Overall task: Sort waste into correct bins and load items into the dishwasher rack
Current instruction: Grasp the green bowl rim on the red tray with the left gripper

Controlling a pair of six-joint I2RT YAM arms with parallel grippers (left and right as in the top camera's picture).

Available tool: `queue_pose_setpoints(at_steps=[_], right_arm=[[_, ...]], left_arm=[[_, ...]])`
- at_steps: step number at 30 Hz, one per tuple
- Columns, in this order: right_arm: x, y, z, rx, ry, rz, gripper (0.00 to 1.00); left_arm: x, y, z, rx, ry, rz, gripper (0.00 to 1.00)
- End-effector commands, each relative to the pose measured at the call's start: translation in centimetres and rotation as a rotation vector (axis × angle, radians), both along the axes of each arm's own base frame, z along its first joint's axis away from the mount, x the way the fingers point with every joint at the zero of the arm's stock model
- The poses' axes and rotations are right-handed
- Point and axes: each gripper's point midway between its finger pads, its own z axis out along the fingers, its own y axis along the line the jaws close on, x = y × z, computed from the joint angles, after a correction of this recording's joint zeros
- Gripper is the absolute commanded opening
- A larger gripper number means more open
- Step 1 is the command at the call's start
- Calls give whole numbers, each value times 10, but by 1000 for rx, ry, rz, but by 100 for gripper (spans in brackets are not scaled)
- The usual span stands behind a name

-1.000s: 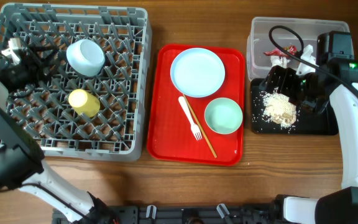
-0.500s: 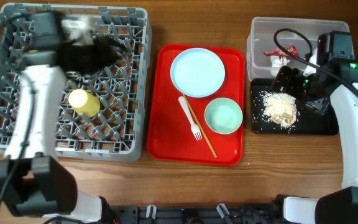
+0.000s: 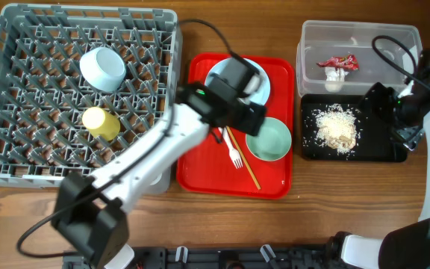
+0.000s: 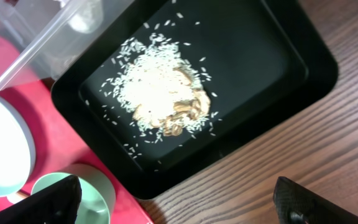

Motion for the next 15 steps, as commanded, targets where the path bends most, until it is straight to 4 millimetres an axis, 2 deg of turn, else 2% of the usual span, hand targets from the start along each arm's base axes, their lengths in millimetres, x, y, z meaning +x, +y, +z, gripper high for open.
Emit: queue_pose_setpoints(at_steps=[1, 8, 12, 14, 15], right_arm=[[0, -7, 12, 16, -39, -48, 100], [0, -5, 12, 34, -41, -48, 100], [0, -5, 12, 34, -40, -48, 100], [-1, -5, 12, 35, -38, -48, 100], [-1, -5, 12, 35, -37, -48, 100]], left_arm=[[-18, -36, -34, 102, -58, -162, 81], [-51, -70, -91, 196, -29, -289, 83], [-63, -73, -119, 252, 4, -317, 82], [-61, -69, -129, 293, -7, -310, 77], [-57, -65, -134, 322, -18, -300, 71]])
